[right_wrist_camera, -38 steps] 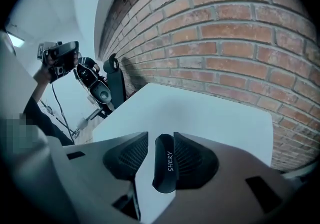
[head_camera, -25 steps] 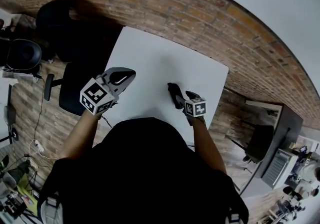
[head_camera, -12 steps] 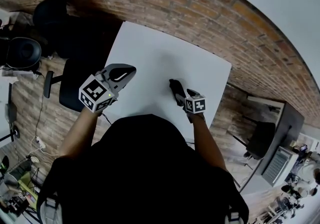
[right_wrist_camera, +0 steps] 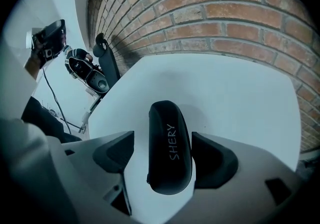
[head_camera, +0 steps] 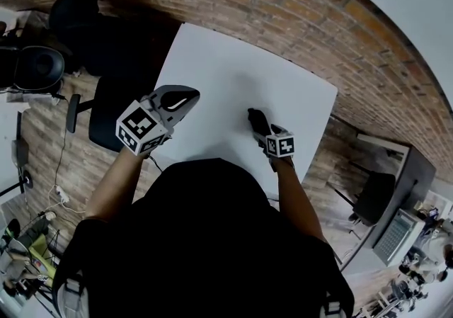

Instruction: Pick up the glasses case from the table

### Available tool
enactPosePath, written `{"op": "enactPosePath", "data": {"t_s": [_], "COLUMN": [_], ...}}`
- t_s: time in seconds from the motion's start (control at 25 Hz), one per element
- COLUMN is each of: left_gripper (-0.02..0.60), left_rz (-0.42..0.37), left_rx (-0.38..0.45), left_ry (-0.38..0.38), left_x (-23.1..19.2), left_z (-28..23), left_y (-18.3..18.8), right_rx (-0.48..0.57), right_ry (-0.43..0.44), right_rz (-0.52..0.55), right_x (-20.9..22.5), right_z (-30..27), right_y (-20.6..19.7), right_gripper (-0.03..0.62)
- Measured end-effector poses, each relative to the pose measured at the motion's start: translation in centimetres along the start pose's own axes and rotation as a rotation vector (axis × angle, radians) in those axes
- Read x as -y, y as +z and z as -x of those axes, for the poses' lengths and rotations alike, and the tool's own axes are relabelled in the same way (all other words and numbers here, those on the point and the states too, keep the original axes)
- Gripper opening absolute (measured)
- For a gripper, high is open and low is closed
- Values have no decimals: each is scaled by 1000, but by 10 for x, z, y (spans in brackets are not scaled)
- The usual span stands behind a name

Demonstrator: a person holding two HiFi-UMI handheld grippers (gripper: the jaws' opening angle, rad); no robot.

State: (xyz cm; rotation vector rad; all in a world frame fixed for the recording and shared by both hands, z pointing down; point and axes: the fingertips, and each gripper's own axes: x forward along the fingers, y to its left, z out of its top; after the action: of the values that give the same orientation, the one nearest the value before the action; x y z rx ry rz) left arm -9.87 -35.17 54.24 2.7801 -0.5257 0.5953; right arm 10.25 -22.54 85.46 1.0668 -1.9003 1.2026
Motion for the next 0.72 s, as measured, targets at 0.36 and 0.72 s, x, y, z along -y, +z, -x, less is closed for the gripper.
{"op": "enactPosePath", "data": {"t_s": [0.36, 0.72], "left_gripper": [12, 12], "left_rz": [5, 14], "left_rx": [-17, -35], "left_ry": [-8, -10], "left_x": [-3, -8], "left_z": [-3, -5], "left_y": [-5, -12], "right_rx": [-38, -79], "right_ry": [0, -6], "right_rz": [-3, 22], "right_x": [7, 8], "right_z": [-12, -23], "right_y": [-8, -16], "right_gripper": [345, 353]}}
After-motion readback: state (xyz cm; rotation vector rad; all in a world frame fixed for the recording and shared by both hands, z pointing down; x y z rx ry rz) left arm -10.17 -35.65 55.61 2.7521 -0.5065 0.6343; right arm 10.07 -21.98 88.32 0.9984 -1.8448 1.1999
